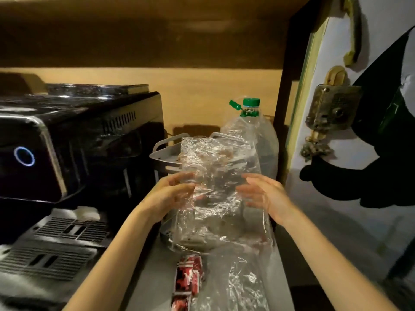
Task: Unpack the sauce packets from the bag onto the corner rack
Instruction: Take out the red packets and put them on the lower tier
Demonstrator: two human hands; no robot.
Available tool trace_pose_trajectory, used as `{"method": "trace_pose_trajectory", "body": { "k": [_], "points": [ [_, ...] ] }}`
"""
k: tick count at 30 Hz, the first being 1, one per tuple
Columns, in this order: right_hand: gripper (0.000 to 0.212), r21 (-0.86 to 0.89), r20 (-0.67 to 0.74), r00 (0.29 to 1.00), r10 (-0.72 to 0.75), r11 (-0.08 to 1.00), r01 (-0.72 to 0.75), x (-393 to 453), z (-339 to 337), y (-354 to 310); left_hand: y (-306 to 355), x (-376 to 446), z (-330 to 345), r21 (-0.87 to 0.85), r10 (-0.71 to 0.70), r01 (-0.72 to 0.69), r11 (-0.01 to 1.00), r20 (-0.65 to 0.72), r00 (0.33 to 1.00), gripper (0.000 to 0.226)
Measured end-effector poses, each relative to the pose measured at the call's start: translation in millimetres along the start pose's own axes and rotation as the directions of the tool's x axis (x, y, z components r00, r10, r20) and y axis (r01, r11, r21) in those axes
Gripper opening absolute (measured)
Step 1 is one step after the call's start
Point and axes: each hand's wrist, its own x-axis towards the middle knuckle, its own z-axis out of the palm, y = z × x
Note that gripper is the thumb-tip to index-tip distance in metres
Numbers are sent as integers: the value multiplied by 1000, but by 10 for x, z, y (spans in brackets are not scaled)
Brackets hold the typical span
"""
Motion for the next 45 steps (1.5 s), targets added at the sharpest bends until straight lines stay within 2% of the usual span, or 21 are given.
{"method": "trace_pose_trajectory", "body": {
  "k": [6,10,13,15,17,18,20,22,25,27,28,29,32,33,36,38,39,41,43,45],
  "points": [
    [14,14,93,985,145,989,-147,-99,139,652,-569,-316,-305,57,-174,172,983,16,985,24],
    [13,-45,134,949,286,958,-283,-183,229,1138,-1027,-539,-424,32,-300,301,953,-47,953,19],
    [24,-201,94,927,362,919,-339,-239,318,1528,-1382,-651,-439,58,-387,403,913,-181,904,9],
    [31,-282,37,914,405,881,-379,-280,390,1740,-1574,-685,-392,-23,-438,450,893,-273,856,5],
    [22,-306,21,894,448,854,-421,-317,462,1910,-1742,-682,-352,-85,-472,478,874,-377,797,21],
    [17,-311,24,884,467,844,-438,-336,501,1969,-1836,-666,-366,-31,-462,500,865,-440,771,31],
    [16,-320,20,872,490,829,-459,-339,562,2073,-1979,-641,-402,215,-383,561,800,-538,751,45],
    [18,-299,12,863,506,825,-479,-335,606,2161,-2075,-640,-414,447,-283,562,696,-548,787,57],
    [21,-244,-30,846,533,817,-523,-349,660,2277,-2146,-701,-337,712,-36,373,595,-440,897,61],
    [38,-269,-72,860,505,820,-505,-360,704,2343,-2213,-744,-330,889,103,212,405,-275,956,55],
    [45,-299,-96,870,483,820,-488,-366,730,2354,-2272,-744,-357,948,142,145,284,-191,971,48],
    [45,-323,-122,879,461,819,-474,-372,762,2346,-2271,-738,-381,973,149,98,209,-131,980,43],
    [21,-321,-137,907,398,849,-420,-400,858,2318,-2097,-730,-375,986,138,78,148,-99,985,30],
    [15,-327,-144,917,372,857,-399,-411,890,2316,-2021,-735,-341,986,143,80,148,-102,984,25],
    [8,-338,-167,935,313,873,-352,-433,991,2340,-1820,-771,-203,987,305,28,160,-77,949,46],
    [9,-335,-195,933,302,874,-352,-445,1066,2321,-1800,-790,-108,964,355,-58,259,-39,934,44],
    [10,-313,-197,933,303,882,-352,-446,1095,2324,-1797,-782,-53,940,319,-74,334,-39,947,44],
    [10,-315,-170,936,307,883,-347,-466,1144,2323,-1918,-724,17,882,155,-26,470,-53,986,52],
    [13,-357,-147,944,295,874,-329,-491,1162,2336,-2167,-667,7,879,8,46,474,-56,998,56],
    [12,-375,-148,949,279,872,-315,-506,1158,2342,-2365,-626,-30,905,-27,74,418,-68,997,61]
  ]
}}
